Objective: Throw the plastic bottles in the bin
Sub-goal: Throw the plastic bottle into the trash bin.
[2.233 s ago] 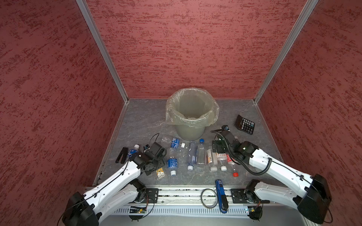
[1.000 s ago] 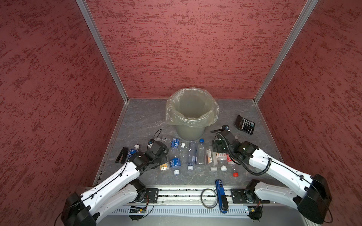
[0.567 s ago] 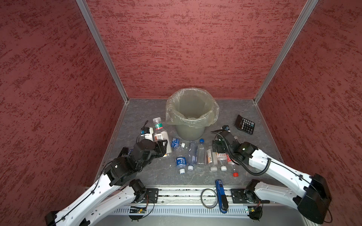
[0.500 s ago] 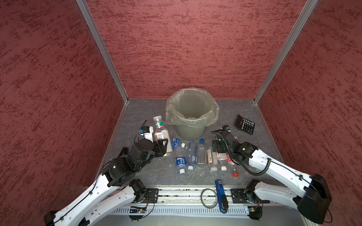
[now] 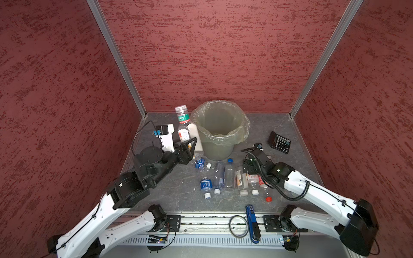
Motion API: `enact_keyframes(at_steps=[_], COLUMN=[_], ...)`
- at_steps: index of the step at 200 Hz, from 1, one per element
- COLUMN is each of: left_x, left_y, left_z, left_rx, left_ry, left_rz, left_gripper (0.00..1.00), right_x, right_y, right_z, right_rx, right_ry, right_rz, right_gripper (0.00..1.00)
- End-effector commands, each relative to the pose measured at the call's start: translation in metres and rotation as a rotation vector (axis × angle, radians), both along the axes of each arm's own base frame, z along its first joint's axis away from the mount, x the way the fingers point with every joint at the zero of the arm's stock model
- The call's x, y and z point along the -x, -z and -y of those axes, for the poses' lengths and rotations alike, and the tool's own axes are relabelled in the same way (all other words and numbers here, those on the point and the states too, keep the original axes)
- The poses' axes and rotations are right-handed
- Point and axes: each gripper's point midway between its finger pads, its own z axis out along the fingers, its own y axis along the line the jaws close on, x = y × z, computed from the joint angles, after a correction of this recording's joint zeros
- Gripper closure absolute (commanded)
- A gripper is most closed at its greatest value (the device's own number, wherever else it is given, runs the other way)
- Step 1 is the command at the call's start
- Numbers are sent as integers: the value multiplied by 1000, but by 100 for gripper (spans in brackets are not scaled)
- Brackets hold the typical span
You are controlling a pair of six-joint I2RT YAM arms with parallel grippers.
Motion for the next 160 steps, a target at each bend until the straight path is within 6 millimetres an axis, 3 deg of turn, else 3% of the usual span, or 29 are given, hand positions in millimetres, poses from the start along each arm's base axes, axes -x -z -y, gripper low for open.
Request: enact_keyframes(at_steps=[1, 23, 44, 67, 86, 123, 139, 160], left_x=[-33, -91, -143, -171, -163, -127, -115, -101], left_y=[-31, -33, -27, -11, -22, -56, -59, -55], left_z=[29, 50, 70, 84, 77, 59, 52, 41], left_rx=[-12, 14, 20, 8, 29, 23, 5, -16], left_ry=[52, 73, 93, 112, 92, 83, 77, 69], left_rz=[110, 92, 63, 8, 59, 149, 150, 137], left_gripper=[41, 33, 1, 0, 0, 0, 0, 0], right_x=[-4, -2, 1, 6, 11, 12, 10, 6], right_y=[-20, -29, -34, -37, -40, -31, -21, -1], right_z=[3, 5, 9, 15, 20, 25, 27, 45], right_rx=[-39, -52, -60, -59, -64, -42, -18, 12], right_ry=[44, 48, 53, 66, 78, 96, 114, 197], right_rz=[54, 66, 72, 75, 81, 62, 34, -41], right_gripper=[1, 1, 1, 1, 1, 1, 1, 1])
